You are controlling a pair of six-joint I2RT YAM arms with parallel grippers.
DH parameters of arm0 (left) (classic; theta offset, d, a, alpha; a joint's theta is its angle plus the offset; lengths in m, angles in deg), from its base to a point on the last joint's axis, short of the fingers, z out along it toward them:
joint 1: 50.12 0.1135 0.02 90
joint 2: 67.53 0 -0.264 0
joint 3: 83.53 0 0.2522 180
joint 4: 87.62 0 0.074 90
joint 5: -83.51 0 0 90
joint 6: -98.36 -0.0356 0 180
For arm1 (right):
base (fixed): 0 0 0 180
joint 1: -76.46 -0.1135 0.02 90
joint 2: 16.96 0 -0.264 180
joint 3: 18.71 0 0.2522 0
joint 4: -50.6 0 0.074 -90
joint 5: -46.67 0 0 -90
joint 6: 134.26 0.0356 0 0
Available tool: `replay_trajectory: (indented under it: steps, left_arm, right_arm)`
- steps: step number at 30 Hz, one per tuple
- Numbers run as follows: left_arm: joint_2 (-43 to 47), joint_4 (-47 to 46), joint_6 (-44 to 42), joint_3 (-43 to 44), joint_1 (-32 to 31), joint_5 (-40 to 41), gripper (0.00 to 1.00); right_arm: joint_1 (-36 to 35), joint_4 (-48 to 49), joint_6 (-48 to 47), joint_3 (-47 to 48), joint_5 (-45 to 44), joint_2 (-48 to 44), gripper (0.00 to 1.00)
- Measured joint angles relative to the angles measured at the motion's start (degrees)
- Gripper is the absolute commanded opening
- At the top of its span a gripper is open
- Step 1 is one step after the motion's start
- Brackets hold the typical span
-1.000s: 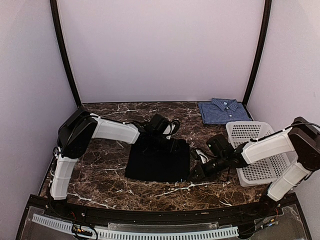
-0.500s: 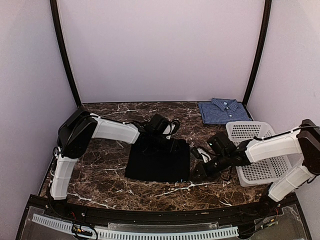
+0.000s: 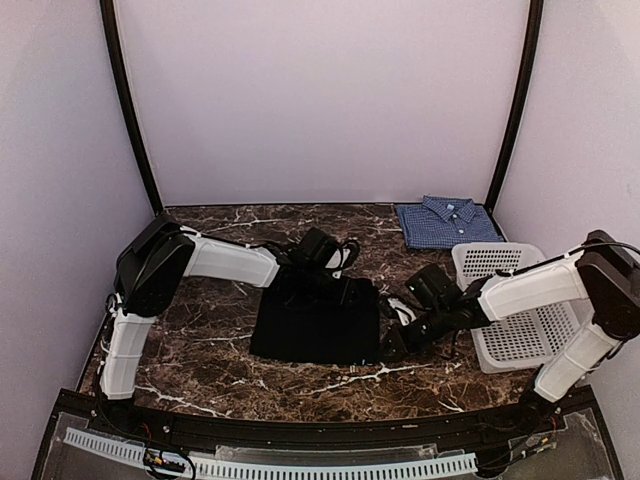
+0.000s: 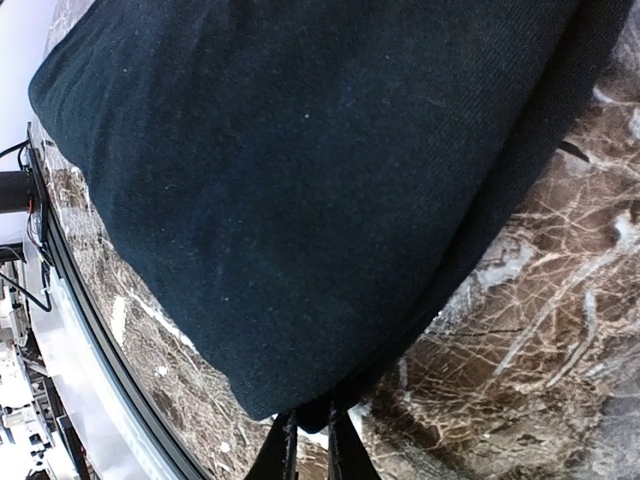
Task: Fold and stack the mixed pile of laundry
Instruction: Smooth out the square-folded T-shirt at the center of the board.
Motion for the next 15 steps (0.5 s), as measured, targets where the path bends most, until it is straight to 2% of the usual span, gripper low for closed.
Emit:
replay_trajectory:
  steps: [9, 15]
  left_arm:
    - [0.0, -0.5, 0.0, -0.3, 0.0, 0.0, 0.36]
    - [0.0, -1.1, 0.0, -0.6, 0.1, -0.2, 0.36]
  right_arm:
    - [-0.2, 0.9, -0.2, 0.6, 0.3, 1.7, 0.17]
    - [-1.0, -0.7, -0.5, 3.5, -0.4, 1.7, 0.17]
